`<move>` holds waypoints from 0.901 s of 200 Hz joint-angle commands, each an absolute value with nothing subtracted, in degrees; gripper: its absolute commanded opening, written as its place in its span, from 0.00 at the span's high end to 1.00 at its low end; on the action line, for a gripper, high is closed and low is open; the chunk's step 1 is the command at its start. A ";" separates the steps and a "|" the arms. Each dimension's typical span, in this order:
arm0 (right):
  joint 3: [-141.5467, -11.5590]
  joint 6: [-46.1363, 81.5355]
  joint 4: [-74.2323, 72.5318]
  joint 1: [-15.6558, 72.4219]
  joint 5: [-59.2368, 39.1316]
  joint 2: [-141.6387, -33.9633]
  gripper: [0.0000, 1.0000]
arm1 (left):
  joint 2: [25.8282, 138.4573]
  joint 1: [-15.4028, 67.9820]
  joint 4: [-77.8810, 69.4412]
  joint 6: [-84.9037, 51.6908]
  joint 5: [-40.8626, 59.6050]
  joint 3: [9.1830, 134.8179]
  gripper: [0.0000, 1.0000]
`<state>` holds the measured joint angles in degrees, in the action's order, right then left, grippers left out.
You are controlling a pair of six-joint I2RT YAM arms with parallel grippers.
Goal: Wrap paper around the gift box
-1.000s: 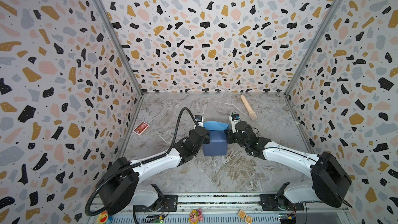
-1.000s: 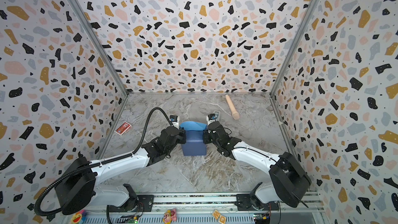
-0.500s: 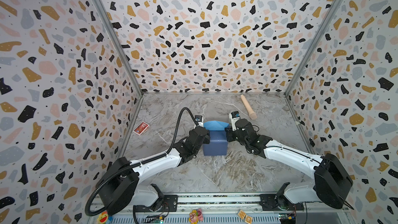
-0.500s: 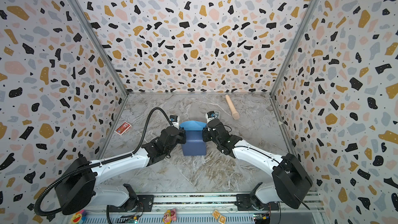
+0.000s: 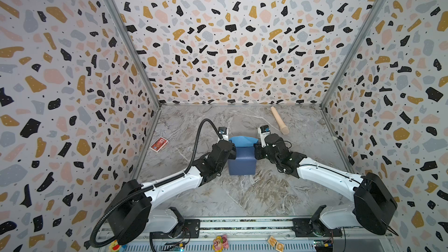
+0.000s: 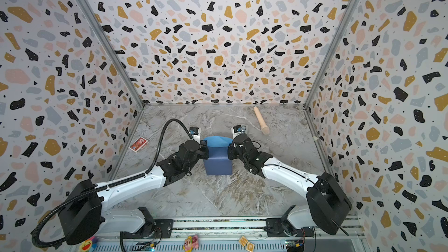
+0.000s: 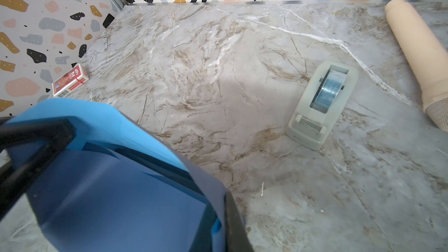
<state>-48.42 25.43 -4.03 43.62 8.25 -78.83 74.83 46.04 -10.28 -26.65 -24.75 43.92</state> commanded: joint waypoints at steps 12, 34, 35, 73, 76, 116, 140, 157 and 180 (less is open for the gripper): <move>-49.39 25.23 -3.53 43.59 8.14 -77.24 0.86 | 75.47 46.32 -11.58 -25.93 -24.53 45.42 1.00; -49.91 25.08 -3.04 43.59 7.85 -76.74 0.80 | 75.64 46.25 -11.54 -25.82 -24.74 45.44 1.00; -49.92 25.11 -3.02 43.59 7.84 -76.69 0.80 | 75.57 46.28 -11.52 -25.79 -24.76 45.44 1.00; -51.07 24.38 -0.78 42.38 4.02 -74.00 0.55 | 74.57 46.30 -11.14 -25.86 -24.96 45.35 0.99; -51.06 24.36 -0.58 42.01 3.24 -73.62 0.53 | 74.40 46.32 -11.02 -25.98 -24.98 45.35 0.94; -46.77 23.88 0.63 33.72 -14.94 -65.80 0.38 | 71.07 46.14 -10.11 -26.59 -23.21 44.02 0.53; -45.31 23.00 2.67 28.49 -20.21 -62.49 0.34 | 67.73 45.59 -11.31 -27.79 -19.58 41.41 0.37; -44.92 22.18 2.61 26.66 -21.67 -62.03 0.34 | 65.68 45.16 -12.56 -28.84 -15.97 39.04 0.31; -43.72 22.89 0.22 26.37 -21.87 -62.28 0.33 | 63.33 45.09 -12.75 -30.13 -14.03 36.34 0.27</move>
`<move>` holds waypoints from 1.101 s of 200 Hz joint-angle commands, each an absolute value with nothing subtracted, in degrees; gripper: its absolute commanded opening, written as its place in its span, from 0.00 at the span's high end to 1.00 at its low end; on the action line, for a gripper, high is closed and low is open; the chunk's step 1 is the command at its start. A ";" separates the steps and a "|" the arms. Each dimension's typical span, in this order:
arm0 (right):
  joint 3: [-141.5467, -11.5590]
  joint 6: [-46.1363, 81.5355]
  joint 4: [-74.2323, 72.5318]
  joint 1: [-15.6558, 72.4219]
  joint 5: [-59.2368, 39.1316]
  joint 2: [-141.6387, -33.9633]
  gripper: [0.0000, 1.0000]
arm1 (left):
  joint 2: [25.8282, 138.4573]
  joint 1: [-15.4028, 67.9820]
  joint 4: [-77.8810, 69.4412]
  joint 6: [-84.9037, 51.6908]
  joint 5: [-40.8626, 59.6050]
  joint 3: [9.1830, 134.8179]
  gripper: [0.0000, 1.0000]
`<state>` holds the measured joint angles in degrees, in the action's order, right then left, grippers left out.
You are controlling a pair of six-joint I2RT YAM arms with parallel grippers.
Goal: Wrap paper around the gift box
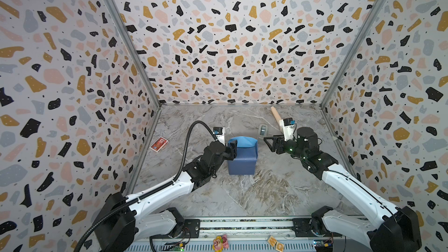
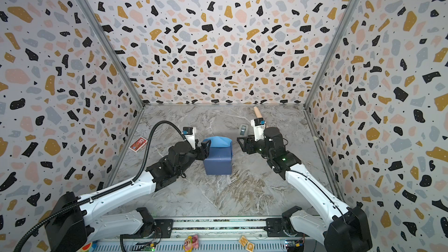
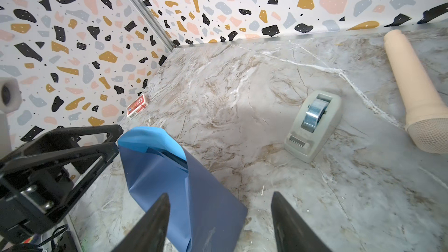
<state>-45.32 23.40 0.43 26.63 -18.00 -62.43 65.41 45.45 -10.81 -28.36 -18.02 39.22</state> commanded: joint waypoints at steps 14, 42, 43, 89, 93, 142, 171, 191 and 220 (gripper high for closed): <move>-43.20 23.69 -0.97 26.37 -21.84 -63.32 0.33 | 62.80 45.02 -12.92 -30.16 -13.40 35.22 0.26; -42.64 24.32 -1.06 26.08 -19.47 -65.77 0.33 | 64.63 44.76 -11.67 -29.44 -13.71 35.00 0.25; -42.59 24.29 -1.10 26.09 -19.45 -65.84 0.33 | 64.70 44.75 -11.68 -29.44 -13.71 34.99 0.25; -42.44 24.88 -4.43 25.88 -22.52 -70.53 0.33 | 68.35 42.00 -13.02 -29.46 -11.92 34.99 0.24; -42.51 24.94 -4.75 25.90 -22.83 -70.93 0.34 | 68.58 41.88 -12.95 -29.32 -11.94 35.02 0.24; -42.56 25.76 -7.64 26.01 -26.78 -74.89 0.33 | 71.06 41.74 -13.32 -28.92 -11.25 34.55 0.24; -42.63 26.18 -8.48 26.14 -27.77 -75.45 0.33 | 72.12 41.75 -13.97 -28.43 -11.16 33.73 0.24; -42.45 26.51 -8.86 26.58 -27.95 -75.75 0.33 | 72.67 41.70 -13.97 -28.39 -11.25 33.36 0.24; -41.84 26.98 -9.61 27.18 -27.61 -75.85 0.34 | 72.45 41.70 -13.97 -28.39 -11.47 33.09 0.24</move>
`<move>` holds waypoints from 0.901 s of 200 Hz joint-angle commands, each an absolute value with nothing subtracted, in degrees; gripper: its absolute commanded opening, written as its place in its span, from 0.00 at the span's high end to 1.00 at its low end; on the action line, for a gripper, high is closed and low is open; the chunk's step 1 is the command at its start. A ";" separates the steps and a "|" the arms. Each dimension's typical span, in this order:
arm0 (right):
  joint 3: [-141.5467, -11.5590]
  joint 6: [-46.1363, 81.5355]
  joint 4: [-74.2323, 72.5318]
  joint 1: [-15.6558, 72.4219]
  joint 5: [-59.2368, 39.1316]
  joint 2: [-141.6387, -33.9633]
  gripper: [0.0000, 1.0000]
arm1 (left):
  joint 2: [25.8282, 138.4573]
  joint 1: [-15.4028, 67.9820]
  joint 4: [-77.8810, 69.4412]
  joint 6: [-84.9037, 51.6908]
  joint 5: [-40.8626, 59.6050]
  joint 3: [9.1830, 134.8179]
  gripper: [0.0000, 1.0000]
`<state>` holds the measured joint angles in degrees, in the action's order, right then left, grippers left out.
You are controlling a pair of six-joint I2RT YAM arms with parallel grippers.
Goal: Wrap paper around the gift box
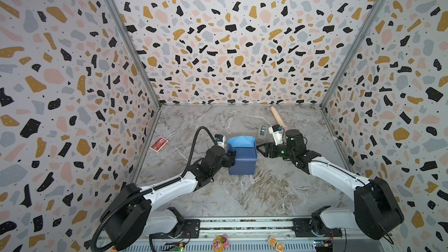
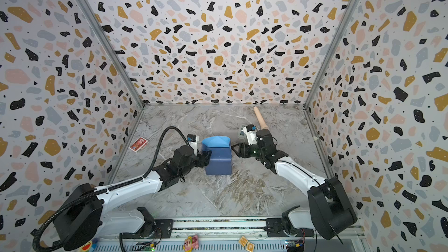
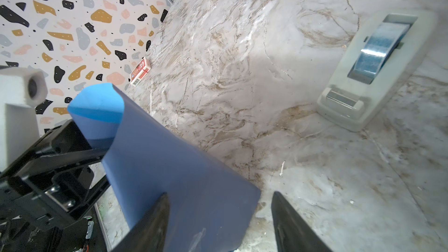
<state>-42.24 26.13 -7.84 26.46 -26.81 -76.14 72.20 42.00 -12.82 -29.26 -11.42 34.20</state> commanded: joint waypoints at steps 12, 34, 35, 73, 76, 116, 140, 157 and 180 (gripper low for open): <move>-41.90 27.15 -9.81 27.48 -27.54 -76.10 0.34 | 72.29 41.73 -14.00 -28.39 -11.67 33.04 0.24; -42.10 27.36 -10.51 28.09 -27.43 -76.87 0.34 | 72.33 41.74 -13.97 -28.34 -11.73 33.08 0.24; -42.14 27.34 -10.53 28.11 -27.47 -76.93 0.34 | 72.33 41.70 -13.97 -28.32 -11.75 33.11 0.24; -43.02 27.43 -10.99 28.96 -27.24 -78.46 0.34 | 72.48 41.75 -13.97 -28.43 -11.91 33.01 0.24; -43.10 27.42 -11.04 28.99 -27.23 -78.56 0.34 | 72.45 41.69 -14.00 -28.45 -11.89 32.97 0.24; -43.59 27.60 -11.68 29.40 -27.08 -79.88 0.34 | 72.81 41.69 -13.97 -28.74 -11.44 32.83 0.24; -44.02 27.71 -11.97 29.58 -27.17 -80.74 0.34 | 72.82 41.75 -13.97 -28.83 -11.34 32.83 0.25; -44.50 27.71 -11.99 29.77 -27.17 -81.32 0.34 | 72.84 41.73 -13.97 -28.82 -11.34 32.77 0.25; -45.09 27.69 -12.24 29.85 -27.27 -82.15 0.34 | 72.86 41.74 -15.62 -28.82 -11.25 32.70 0.25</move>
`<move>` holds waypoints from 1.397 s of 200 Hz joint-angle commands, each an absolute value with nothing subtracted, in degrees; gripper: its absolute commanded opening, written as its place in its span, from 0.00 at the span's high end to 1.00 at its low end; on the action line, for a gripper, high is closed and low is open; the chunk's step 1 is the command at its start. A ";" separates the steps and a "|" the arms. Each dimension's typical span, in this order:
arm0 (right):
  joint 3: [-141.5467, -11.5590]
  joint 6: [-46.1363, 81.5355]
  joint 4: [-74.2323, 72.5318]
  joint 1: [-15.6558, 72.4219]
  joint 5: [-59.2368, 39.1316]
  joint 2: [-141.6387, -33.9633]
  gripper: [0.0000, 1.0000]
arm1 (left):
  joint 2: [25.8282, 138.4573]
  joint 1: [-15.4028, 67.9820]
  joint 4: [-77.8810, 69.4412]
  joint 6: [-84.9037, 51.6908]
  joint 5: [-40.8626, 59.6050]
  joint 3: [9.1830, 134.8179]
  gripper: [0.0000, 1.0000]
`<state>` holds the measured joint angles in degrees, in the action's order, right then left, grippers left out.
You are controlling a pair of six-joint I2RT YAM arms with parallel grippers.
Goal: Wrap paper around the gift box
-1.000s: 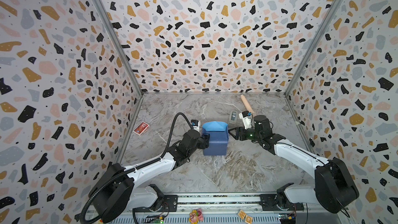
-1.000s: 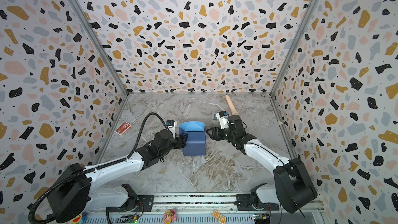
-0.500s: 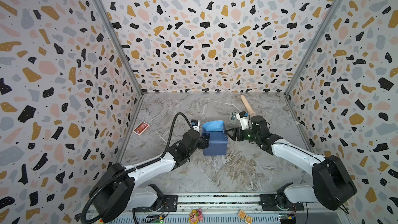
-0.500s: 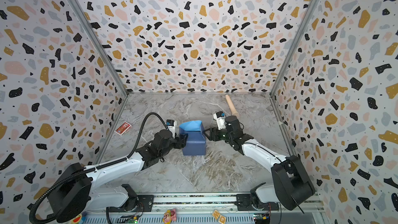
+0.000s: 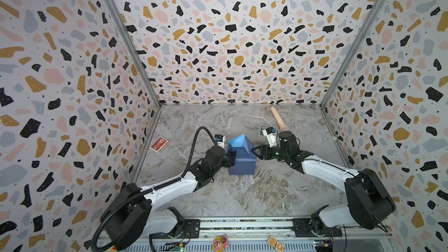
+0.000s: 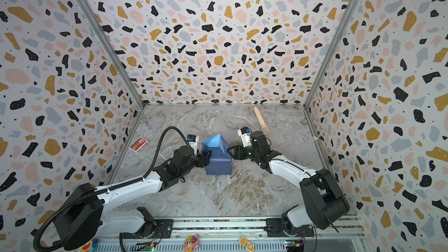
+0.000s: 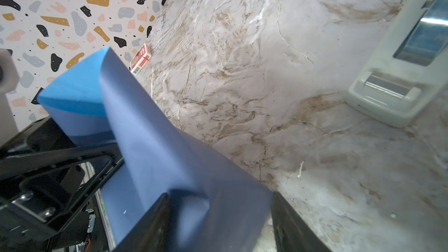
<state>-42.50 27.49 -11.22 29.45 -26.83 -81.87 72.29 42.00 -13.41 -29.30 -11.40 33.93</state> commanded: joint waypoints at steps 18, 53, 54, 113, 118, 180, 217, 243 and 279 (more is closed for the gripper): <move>-45.76 27.69 -12.32 30.06 -27.34 -82.82 0.34 | 72.82 41.67 -15.73 -28.78 -11.16 32.60 0.25; -46.39 28.03 -13.08 30.74 -27.36 -84.05 0.34 | 72.56 41.72 -15.82 -28.91 -11.16 32.32 0.25; -46.40 28.04 -13.09 30.71 -27.35 -84.08 0.34 | 72.54 41.73 -15.86 -28.91 -11.16 32.29 0.25; -45.49 28.43 -14.65 30.96 -27.12 -86.37 0.35 | 72.77 41.75 -16.23 -28.87 -10.90 32.19 0.25; -45.36 28.52 -14.83 30.94 -27.09 -86.50 0.35 | 72.80 41.75 -16.25 -28.90 -10.90 32.23 0.25; -41.52 28.21 -15.08 30.94 -25.24 -86.20 0.35 | 72.30 41.70 -15.71 -28.83 -10.77 35.00 0.23; -39.74 28.22 -15.46 30.95 -24.79 -85.47 0.35 | 67.66 41.73 -13.46 -28.25 -9.06 35.97 0.22; -39.46 28.06 -15.47 30.97 -24.89 -85.43 0.35 | 60.20 41.28 -11.80 -28.28 -7.15 33.15 0.21; -39.03 27.95 -15.86 30.99 -24.95 -85.09 0.35 | 49.31 34.38 -7.34 -31.69 -8.44 28.96 0.22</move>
<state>-41.06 28.71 -20.27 30.68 -26.37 -85.73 53.56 38.92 -10.79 -29.65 -7.90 31.31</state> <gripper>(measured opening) 0.647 0.785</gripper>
